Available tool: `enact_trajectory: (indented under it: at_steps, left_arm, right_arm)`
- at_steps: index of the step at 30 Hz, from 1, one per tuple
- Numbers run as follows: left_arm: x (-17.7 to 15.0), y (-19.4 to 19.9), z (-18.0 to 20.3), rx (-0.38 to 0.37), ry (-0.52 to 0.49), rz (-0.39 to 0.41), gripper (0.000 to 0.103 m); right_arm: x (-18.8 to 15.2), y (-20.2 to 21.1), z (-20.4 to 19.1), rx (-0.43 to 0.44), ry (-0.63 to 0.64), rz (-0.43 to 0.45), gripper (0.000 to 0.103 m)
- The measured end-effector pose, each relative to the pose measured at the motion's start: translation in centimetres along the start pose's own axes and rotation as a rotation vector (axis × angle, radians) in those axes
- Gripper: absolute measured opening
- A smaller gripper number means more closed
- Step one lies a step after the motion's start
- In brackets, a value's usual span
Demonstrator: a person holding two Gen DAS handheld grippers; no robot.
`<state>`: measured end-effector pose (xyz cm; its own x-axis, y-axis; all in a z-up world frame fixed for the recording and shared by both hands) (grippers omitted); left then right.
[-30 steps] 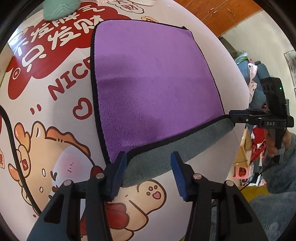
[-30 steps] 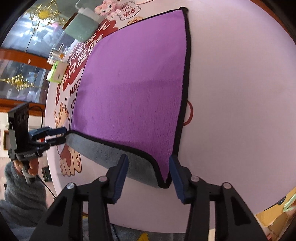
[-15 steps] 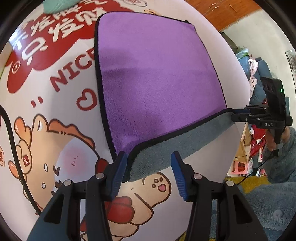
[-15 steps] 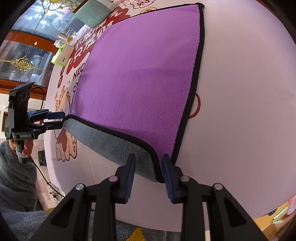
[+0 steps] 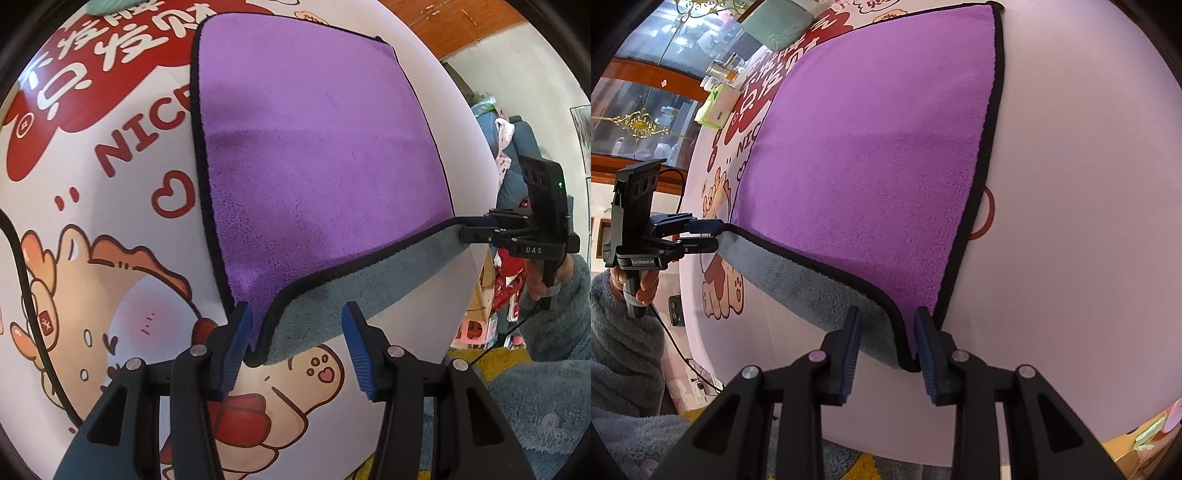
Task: Fold towel
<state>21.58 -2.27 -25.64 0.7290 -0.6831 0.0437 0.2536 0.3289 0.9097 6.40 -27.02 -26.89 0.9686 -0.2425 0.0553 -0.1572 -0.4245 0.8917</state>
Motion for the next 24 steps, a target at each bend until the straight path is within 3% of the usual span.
enact_trajectory:
  at_steps: [2, 7, 13, 15, 19, 24]
  left_arm:
    - [-0.1, -0.2, 0.2, -0.001, -0.002, -0.003, 0.048]
    - [0.1, -0.5, 0.8, -0.016, -0.012, -0.005, 0.048]
    - [0.0, -1.0, 1.2, -0.009, -0.023, -0.024, 0.048]
    - [0.0, -0.9, 1.2, -0.006, -0.02, -0.018, 0.041]
    - [-0.1, -0.9, 0.9, 0.021, -0.028, -0.011, 0.012]
    - [-0.2, -0.7, 0.5, 0.063, -0.038, -0.009, 0.008]
  right_arm:
    - [0.0, 0.0, -0.1, 0.001, 0.009, -0.002, 0.019]
    - [-0.2, -0.1, -0.4, -0.002, 0.029, -0.008, 0.01]
    - [-0.4, 0.0, -0.6, -0.01, 0.035, 0.001, 0.006]
    - [-0.4, -0.1, -0.7, -0.013, 0.036, 0.004, 0.006]
    - [-0.5, 0.0, -0.7, -0.016, 0.041, 0.008, 0.006]
    - [-0.5, 0.3, -1.0, -0.023, 0.049, 0.021, 0.006]
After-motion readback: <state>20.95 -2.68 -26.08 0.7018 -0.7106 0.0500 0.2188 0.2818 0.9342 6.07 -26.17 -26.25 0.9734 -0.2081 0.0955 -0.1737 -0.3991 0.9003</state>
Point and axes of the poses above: each gripper's, at about its wrist camera, not at the fingertips, and y roughly against the way its jaws point, z to its right, x to its top, the point moved 7 cm from there along -y, roughly the way its jaws point, and after that the axes turned 1 degree about z, right-handed, at the moved point
